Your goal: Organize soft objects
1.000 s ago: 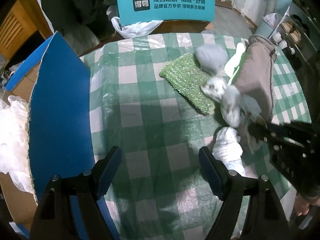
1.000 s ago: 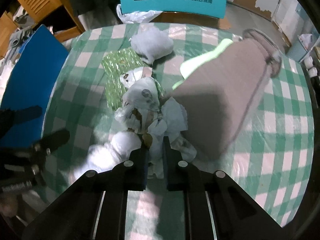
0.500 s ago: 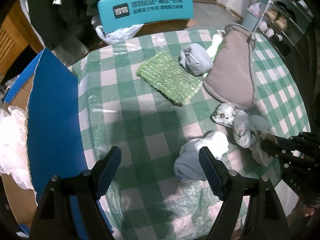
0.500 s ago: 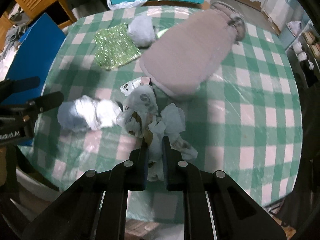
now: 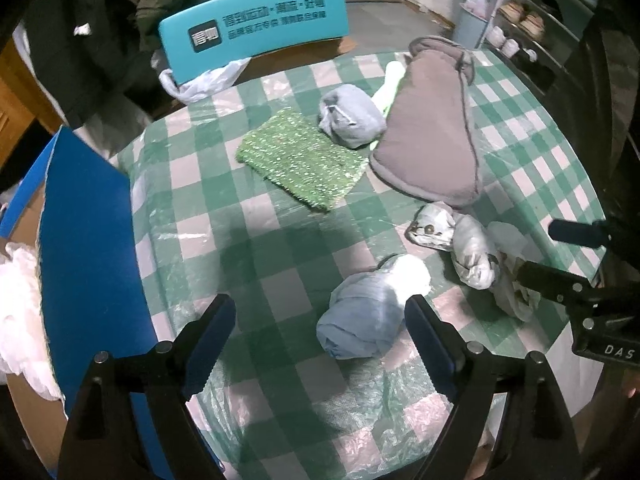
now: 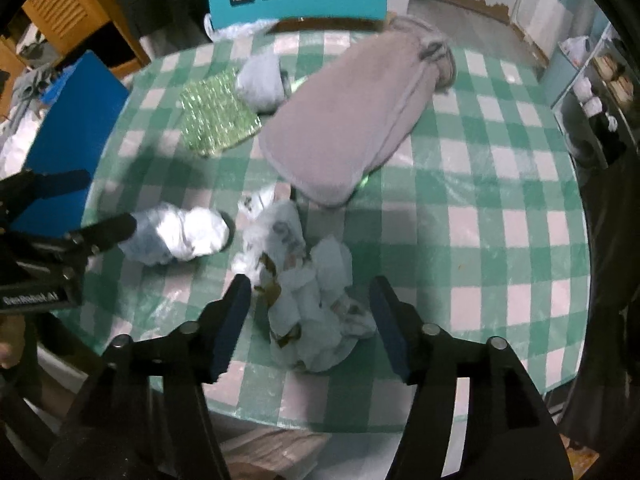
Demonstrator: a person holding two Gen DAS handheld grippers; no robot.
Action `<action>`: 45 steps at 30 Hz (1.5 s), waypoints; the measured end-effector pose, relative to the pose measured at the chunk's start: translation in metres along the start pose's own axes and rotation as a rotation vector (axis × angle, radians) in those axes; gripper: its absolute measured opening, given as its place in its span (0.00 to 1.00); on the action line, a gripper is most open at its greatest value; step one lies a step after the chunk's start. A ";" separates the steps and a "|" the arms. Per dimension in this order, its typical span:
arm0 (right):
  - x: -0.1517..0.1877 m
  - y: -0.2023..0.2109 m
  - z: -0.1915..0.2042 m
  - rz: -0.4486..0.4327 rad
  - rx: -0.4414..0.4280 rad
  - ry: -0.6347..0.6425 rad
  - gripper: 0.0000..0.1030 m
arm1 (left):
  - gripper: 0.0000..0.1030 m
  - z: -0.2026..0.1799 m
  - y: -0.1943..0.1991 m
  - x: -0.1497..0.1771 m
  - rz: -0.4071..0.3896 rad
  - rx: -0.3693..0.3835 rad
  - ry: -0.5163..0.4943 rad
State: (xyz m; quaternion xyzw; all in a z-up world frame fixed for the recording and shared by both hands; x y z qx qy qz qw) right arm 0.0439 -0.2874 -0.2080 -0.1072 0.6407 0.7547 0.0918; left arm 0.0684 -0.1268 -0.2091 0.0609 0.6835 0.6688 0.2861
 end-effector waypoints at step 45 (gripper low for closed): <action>-0.004 -0.069 0.036 0.054 -0.021 0.168 0.50 | 0.43 0.015 -0.046 0.023 0.064 0.118 -0.048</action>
Point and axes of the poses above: each gripper's, at about its wrist camera, not at the fingertips, and y roughly against the way its jaws point, z to its left, x to its underside, the point moved 7 cm from there along -y, roughly the way its jaws point, and after that the axes turned 7 degrees about -y, right-handed, at the moved point
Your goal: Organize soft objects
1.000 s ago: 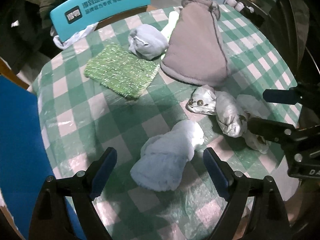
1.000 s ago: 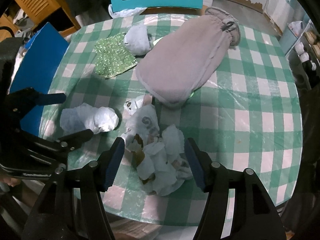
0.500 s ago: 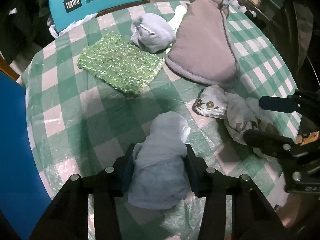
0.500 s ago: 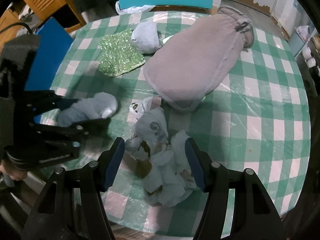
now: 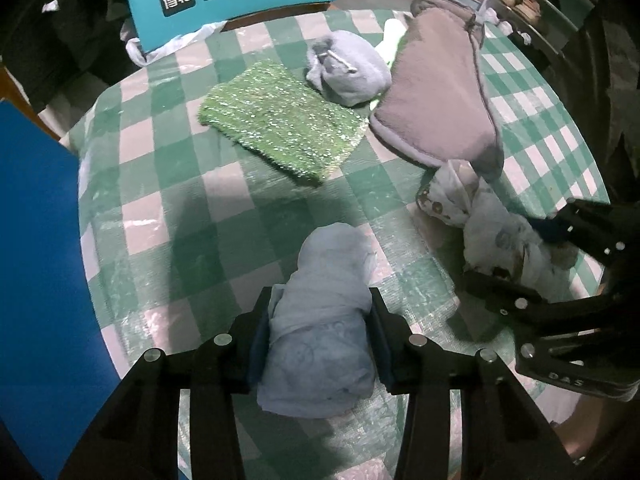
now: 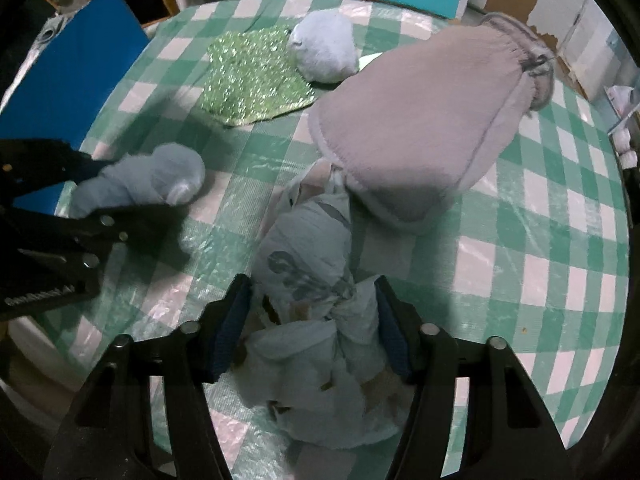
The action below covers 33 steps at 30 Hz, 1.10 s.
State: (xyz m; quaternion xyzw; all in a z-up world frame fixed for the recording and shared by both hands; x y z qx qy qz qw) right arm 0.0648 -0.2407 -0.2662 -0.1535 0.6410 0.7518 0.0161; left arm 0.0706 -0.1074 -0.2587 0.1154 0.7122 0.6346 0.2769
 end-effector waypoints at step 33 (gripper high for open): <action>-0.022 0.109 0.026 -0.196 -0.080 -0.090 0.39 | 0.43 0.012 0.105 0.002 -0.191 -0.095 0.064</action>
Point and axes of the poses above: each gripper's, at about its wrist camera, not at the fingertips, and y roughly against the way its jaws point, z to its left, x to its underside, the point moved 7 cm from there along -y, roughly the way its jaws point, and after that the axes turned 7 degrees about -y, right-handed, at the moved point
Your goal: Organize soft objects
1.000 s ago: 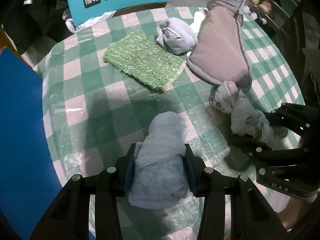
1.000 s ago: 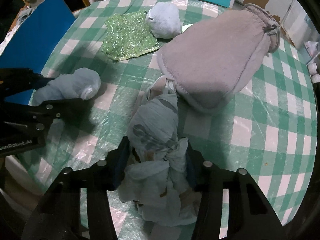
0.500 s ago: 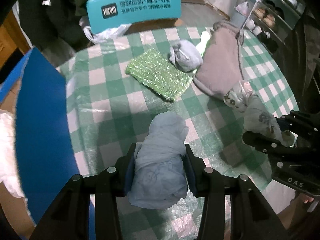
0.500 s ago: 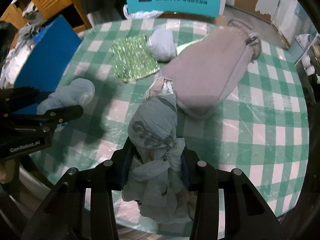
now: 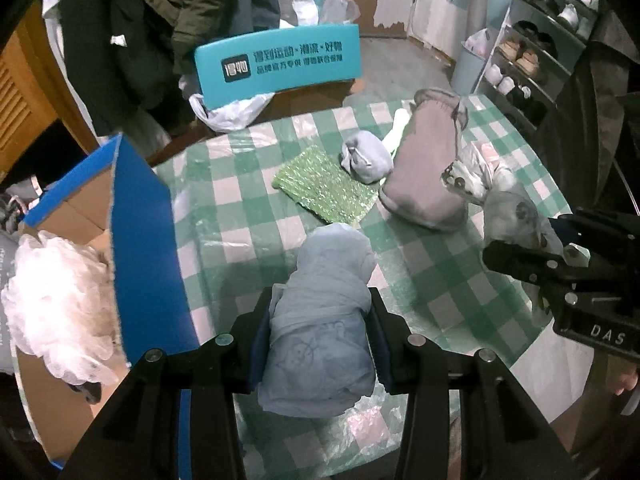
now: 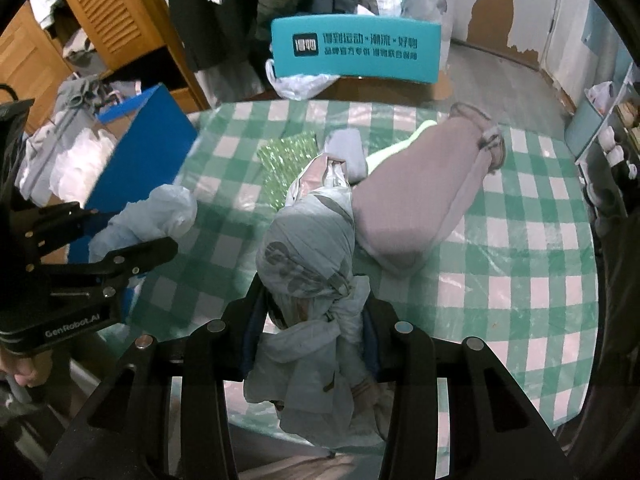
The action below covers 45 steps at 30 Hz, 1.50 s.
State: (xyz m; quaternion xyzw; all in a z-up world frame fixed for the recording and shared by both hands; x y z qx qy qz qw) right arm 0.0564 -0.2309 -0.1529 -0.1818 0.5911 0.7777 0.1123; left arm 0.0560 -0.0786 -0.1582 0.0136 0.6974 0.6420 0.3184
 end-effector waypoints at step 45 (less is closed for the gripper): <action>-0.050 0.023 0.162 -0.081 -0.173 0.177 0.39 | 0.42 0.116 0.076 0.038 -0.126 -0.104 0.247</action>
Point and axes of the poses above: each gripper's, at about its wrist camera, not at the fingertips, and y roughly against the way its jaws point, z to its left, x to its underside, the point moved 7 cm from there along -y, roughly the way its jaws point, and after that the axes turned 7 degrees about -y, right-handed, at the moved point
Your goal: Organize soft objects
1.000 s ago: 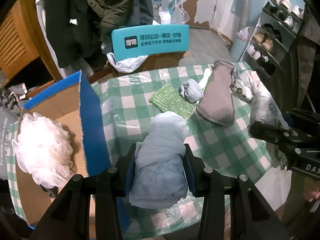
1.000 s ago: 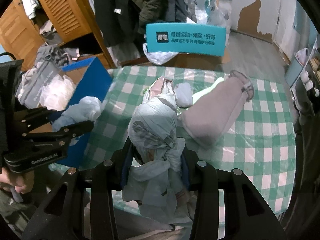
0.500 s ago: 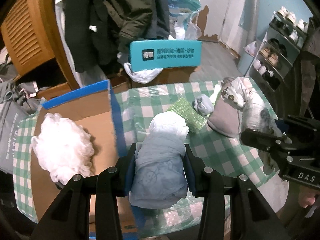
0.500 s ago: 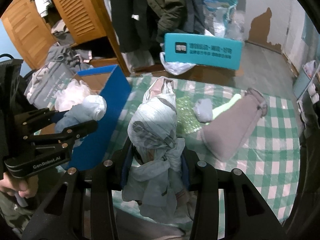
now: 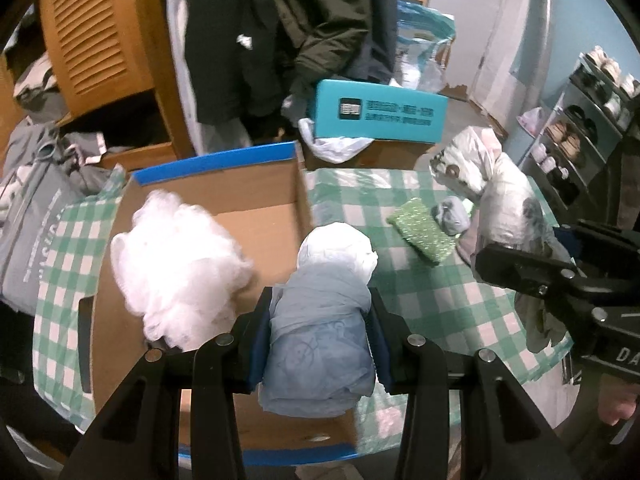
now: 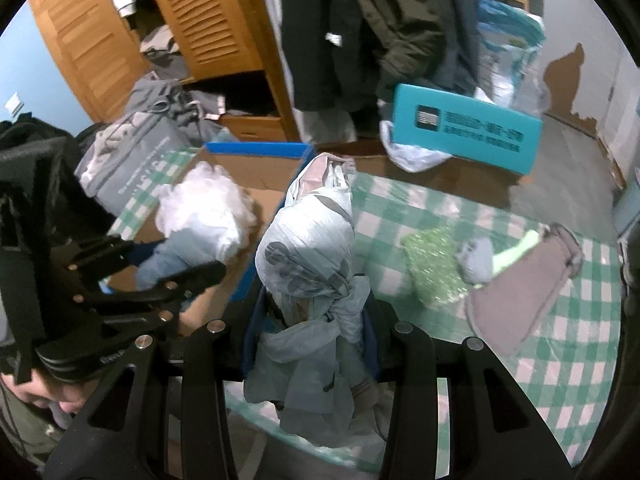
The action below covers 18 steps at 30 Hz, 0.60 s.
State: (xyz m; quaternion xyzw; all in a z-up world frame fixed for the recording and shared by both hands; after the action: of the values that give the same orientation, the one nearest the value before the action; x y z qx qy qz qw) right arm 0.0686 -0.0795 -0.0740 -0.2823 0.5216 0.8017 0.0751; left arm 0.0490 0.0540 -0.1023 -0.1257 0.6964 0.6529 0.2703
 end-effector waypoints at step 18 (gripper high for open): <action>-0.016 -0.045 0.082 0.061 -0.080 0.083 0.39 | 0.42 0.075 0.001 0.027 0.009 -0.084 0.124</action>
State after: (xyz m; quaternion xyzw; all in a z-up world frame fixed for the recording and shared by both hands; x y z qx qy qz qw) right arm 0.0704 0.0152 -0.0770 -0.3020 0.5001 0.8114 0.0173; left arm 0.0421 0.1323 -0.1163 -0.1739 0.6844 0.6737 0.2180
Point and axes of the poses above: each gripper's, at about its wrist camera, not at the fingertips, and y roughly against the way its jaws point, z to its left, x to its underside, the point moved 7 cm from there along -y, roughly the way its jaws point, and after that the axes turned 7 degrees about -y, right-handed, at the moved point
